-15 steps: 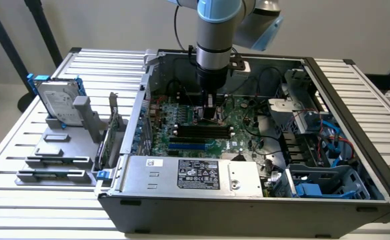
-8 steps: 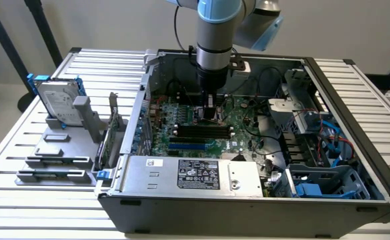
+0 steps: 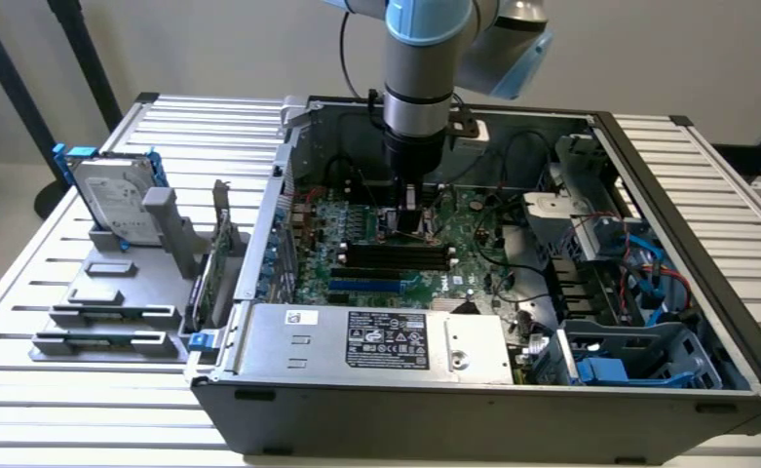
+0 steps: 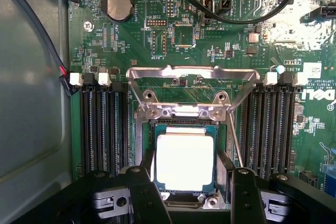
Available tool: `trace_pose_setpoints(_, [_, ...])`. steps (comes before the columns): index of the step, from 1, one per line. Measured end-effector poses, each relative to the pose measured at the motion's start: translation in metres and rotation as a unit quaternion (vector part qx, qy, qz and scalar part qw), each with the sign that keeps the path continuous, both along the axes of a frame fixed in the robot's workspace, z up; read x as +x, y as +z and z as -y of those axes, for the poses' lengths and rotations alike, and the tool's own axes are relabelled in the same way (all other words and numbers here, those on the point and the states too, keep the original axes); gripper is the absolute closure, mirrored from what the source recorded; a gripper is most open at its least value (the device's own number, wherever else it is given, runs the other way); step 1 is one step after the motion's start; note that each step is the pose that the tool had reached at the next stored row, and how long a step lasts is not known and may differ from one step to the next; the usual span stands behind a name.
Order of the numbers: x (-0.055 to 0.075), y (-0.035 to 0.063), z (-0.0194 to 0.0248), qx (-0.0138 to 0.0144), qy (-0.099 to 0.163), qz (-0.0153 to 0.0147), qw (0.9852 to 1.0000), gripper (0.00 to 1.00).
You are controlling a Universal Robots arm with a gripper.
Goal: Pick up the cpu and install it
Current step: 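Place the cpu into insertion slot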
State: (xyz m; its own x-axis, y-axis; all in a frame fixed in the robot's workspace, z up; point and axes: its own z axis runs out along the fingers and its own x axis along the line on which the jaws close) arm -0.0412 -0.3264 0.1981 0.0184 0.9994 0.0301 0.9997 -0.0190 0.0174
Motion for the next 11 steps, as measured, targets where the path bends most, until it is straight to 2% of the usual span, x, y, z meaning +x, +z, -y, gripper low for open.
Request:
trace_pose_setpoints(3, [0.0, -0.0001, 0.0, 0.0, 0.0, 0.0, 1.0, 0.44])
trace_pose_setpoints(4, [0.0, 0.0, 0.0, -0.0001, 0.0, 0.0, 1.0, 0.37])
trace_pose_setpoints(11, [0.0, 0.0, -0.001, -0.0001, 0.0, 0.0001, 1.0, 0.37])
